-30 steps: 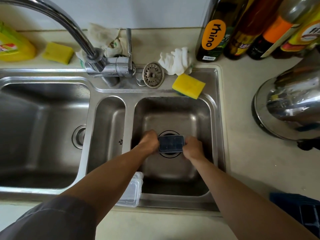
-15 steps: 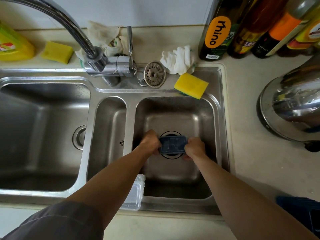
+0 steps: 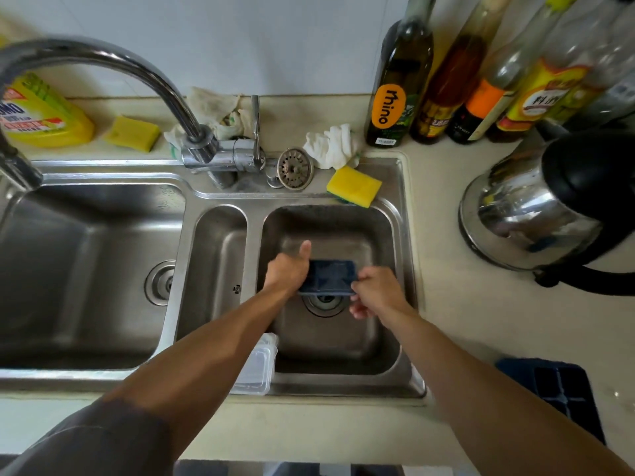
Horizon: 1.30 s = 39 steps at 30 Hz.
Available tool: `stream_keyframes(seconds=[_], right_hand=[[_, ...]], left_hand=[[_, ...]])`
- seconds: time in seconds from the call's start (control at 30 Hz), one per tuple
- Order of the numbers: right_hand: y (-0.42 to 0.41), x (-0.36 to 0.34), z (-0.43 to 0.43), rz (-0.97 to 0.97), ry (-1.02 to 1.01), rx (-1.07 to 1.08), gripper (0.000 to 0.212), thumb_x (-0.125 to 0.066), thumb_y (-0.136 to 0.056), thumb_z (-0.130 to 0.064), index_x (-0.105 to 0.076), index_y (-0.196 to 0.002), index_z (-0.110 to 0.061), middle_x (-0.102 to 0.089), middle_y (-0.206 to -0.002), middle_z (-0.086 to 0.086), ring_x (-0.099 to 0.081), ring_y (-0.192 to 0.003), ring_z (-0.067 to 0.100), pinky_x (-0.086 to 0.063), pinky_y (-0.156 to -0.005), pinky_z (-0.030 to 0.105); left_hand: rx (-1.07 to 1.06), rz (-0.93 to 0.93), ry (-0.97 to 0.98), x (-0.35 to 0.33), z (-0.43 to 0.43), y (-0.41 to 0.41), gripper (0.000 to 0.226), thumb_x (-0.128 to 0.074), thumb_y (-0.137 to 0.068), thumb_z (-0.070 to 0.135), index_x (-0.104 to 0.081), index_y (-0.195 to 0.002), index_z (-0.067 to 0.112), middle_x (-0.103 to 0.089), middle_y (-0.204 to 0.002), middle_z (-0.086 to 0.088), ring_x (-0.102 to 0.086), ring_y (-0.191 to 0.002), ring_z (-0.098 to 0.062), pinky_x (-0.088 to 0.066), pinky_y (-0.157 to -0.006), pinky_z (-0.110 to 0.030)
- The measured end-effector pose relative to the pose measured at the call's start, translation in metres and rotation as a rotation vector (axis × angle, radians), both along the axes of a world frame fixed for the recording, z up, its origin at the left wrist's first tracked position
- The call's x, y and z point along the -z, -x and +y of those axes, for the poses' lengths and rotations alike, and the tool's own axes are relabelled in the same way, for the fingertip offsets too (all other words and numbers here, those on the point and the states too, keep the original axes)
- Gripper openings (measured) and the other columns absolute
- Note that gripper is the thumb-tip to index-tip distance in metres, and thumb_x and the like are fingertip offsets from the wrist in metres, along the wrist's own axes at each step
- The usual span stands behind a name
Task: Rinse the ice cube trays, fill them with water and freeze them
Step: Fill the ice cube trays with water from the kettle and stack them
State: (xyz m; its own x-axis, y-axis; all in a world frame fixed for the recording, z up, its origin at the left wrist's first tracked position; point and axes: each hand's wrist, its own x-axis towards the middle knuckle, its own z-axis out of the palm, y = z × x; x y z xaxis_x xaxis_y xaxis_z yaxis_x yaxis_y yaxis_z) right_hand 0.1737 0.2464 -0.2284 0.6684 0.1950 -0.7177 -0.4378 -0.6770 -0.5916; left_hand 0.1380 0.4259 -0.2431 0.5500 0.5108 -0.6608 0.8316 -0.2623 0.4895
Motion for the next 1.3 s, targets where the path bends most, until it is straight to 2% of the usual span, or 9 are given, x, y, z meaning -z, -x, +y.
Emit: stream_keyframes(seconds=[0.1,0.2,0.33,0.43,0.6,0.83,0.93,1.1,1.3], right_hand=[[0.001,-0.036,0.000,-0.063,-0.090,-0.040,0.014,-0.057,-0.101,-0.009,-0.064,-0.090,-0.015,-0.070,-0.074,0.010,-0.069,-0.049,0.014,-0.058,-0.051,0.028],[0.002,-0.069,0.001,-0.050,-0.130,-0.086,0.010,-0.059,-0.101,-0.016,-0.064,-0.092,-0.014,-0.072,-0.078,0.010,-0.070,-0.052,0.016,-0.060,-0.052,0.031],[-0.002,-0.106,0.003,-0.073,-0.132,0.011,0.043,-0.063,-0.093,-0.057,-0.065,-0.093,-0.014,-0.074,-0.077,0.010,-0.071,-0.055,0.017,-0.057,-0.049,0.028],[-0.004,-0.126,0.012,-0.166,-0.118,0.049,0.061,-0.054,-0.089,-0.072,-0.067,-0.082,-0.013,-0.071,-0.077,0.011,-0.069,-0.047,0.017,-0.051,-0.041,0.023],[-0.004,-0.147,0.020,-0.415,-0.116,0.120,0.059,-0.055,-0.086,-0.071,-0.066,-0.073,-0.015,-0.065,-0.063,-0.002,-0.068,-0.053,0.018,-0.061,-0.052,0.048],[-0.004,-0.157,0.023,-0.432,-0.157,0.078,0.047,-0.059,-0.091,-0.065,-0.064,-0.077,-0.020,-0.066,-0.070,-0.001,-0.067,-0.047,0.008,-0.049,-0.034,0.027],[-0.007,-0.160,0.026,-0.387,-0.172,0.091,0.048,-0.059,-0.091,-0.065,-0.066,-0.085,-0.018,-0.068,-0.076,0.003,-0.066,-0.044,0.015,-0.046,-0.034,0.023],[-0.010,-0.163,0.033,-0.178,-0.277,0.261,0.047,-0.055,-0.096,-0.061,-0.065,-0.091,-0.016,-0.073,-0.086,0.014,-0.070,-0.052,0.022,-0.052,-0.043,0.027],[-0.007,-0.172,0.039,-0.055,-0.410,0.239,0.041,-0.058,-0.098,-0.056,-0.063,-0.106,-0.016,-0.076,-0.092,0.012,-0.076,-0.068,0.029,-0.063,-0.057,0.039]], left_hand=[[-0.099,-0.079,0.008,-0.023,-0.004,-0.001,0.081,-0.031,-0.097,0.072,-0.062,-0.128,0.004,-0.062,-0.127,-0.020,-0.060,-0.108,-0.035,-0.039,-0.083,-0.034],[-0.090,-0.159,-0.073,-0.047,-0.004,-0.002,0.067,-0.035,-0.099,0.066,-0.070,-0.095,0.009,-0.068,-0.115,-0.018,-0.059,-0.092,-0.032,-0.041,-0.080,-0.034],[0.001,-0.217,-0.154,-0.081,-0.003,-0.004,0.056,-0.041,-0.104,0.050,-0.066,-0.073,0.012,-0.070,-0.095,-0.015,-0.064,-0.090,-0.033,-0.041,-0.075,-0.031],[0.070,-0.262,-0.190,-0.111,-0.008,-0.008,0.058,-0.041,-0.104,0.049,-0.056,-0.059,0.016,-0.061,-0.073,-0.004,-0.059,-0.068,-0.021,-0.039,-0.066,-0.031],[0.089,-0.318,-0.205,-0.147,-0.018,-0.015,0.059,-0.043,-0.103,0.048,-0.052,-0.055,0.016,-0.055,-0.059,0.001,-0.053,-0.055,-0.011,-0.031,-0.050,-0.027],[0.098,-0.361,-0.175,-0.158,-0.014,-0.012,0.054,-0.043,-0.105,0.044,-0.052,-0.060,0.015,-0.056,-0.064,-0.001,-0.056,-0.063,-0.019,-0.038,-0.060,-0.032],[0.117,-0.355,-0.160,-0.164,-0.011,-0.012,0.057,-0.040,-0.104,0.052,-0.052,-0.060,0.018,-0.055,-0.065,0.001,-0.057,-0.071,-0.024,-0.039,-0.069,-0.033],[0.076,-0.377,-0.091,-0.187,0.006,-0.022,0.073,-0.030,-0.095,0.075,-0.061,-0.081,0.011,-0.065,-0.074,-0.004,-0.068,-0.069,-0.020,-0.050,-0.054,-0.029],[-0.137,-0.411,0.040,-0.180,0.012,-0.016,0.055,-0.053,-0.090,0.070,-0.061,-0.093,0.015,-0.070,-0.090,-0.007,-0.072,-0.074,-0.022,-0.063,-0.060,-0.036]])
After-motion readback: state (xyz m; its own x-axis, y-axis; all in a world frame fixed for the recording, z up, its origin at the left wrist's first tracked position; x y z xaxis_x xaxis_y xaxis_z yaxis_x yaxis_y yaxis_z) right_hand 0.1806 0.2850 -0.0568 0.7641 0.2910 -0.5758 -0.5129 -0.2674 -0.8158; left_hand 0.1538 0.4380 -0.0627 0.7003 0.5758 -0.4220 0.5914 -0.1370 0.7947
